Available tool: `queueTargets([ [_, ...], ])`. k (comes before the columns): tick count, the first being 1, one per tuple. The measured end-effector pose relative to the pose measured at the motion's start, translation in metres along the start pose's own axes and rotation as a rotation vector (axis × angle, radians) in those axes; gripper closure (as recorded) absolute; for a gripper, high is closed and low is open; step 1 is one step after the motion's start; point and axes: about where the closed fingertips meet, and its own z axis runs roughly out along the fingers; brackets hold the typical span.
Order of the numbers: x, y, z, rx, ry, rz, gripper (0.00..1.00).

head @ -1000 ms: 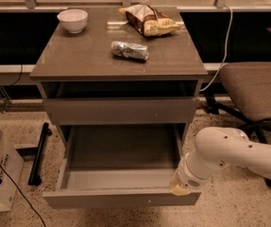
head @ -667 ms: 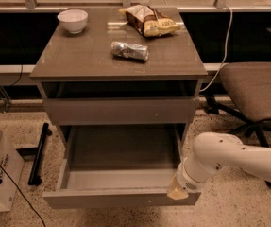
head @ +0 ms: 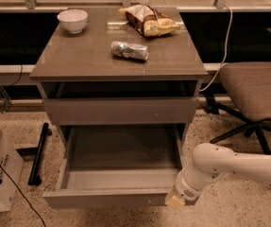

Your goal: Close middle drawer

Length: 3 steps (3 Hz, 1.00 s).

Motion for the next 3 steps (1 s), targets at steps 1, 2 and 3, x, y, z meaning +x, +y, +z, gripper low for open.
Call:
queueTargets([
  [1,0.011,-0.013,0.025,-0.041,-0.043,0.04,1.0],
  [2,0.016,-0.026,0.038,-0.06,-0.073,0.063,1.0],
  [3,0.016,-0.026,0.038,-0.06,-0.073,0.063,1.0],
])
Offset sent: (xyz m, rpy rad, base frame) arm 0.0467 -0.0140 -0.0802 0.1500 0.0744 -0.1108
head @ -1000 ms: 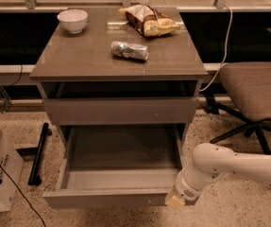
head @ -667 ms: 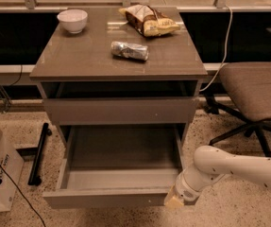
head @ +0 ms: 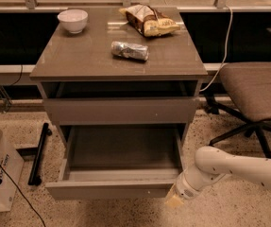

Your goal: Close middle drawer

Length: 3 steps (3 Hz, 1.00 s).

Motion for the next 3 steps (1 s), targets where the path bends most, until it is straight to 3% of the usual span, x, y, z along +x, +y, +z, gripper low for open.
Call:
queueTargets([
  [1,-0.003,-0.005,0.006,0.022,0.002,0.004,1.0],
  [2,-0.024,-0.029,0.01,0.082,-0.008,-0.042,1.0],
  [3,-0.024,-0.028,0.01,0.082,-0.008,-0.042,1.0],
])
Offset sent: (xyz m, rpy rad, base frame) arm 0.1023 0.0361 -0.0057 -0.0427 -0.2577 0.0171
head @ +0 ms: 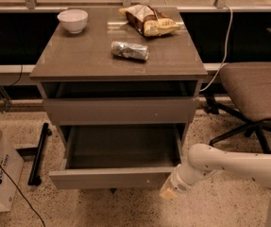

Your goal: Close middle drawer

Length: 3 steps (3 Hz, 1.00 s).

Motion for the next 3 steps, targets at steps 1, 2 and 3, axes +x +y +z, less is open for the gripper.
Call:
queueTargets([
  [1,-0.032,-0.05,-0.002,0.078,-0.026,-0.045,1.0],
  [2,-0.032,-0.05,-0.002,0.078,-0.026,-0.045,1.0],
  [3,-0.035,-0.062,0.001,0.147,-0.032,-0.046,1.0],
])
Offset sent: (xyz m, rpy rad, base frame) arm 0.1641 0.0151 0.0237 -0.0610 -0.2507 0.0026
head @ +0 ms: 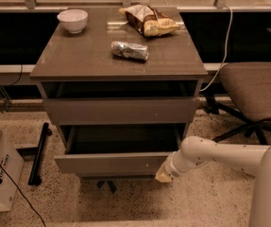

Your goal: Close middle drawer

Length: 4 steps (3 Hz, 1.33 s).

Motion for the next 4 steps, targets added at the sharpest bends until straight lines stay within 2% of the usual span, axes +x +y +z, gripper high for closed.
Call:
queueTargets([
  [1,-0.002,-0.032,0.005,0.102,-0.005,-0.01,1.0],
  [2,-0.006,-0.064,0.002,0.177,-0.015,-0.016,1.0],
  [3,-0.006,-0.064,0.002,0.178,-0.015,-0.016,1.0],
  [4,-0.015,-0.092,-0.007,0.238,-0.044,-0.022,1.0],
])
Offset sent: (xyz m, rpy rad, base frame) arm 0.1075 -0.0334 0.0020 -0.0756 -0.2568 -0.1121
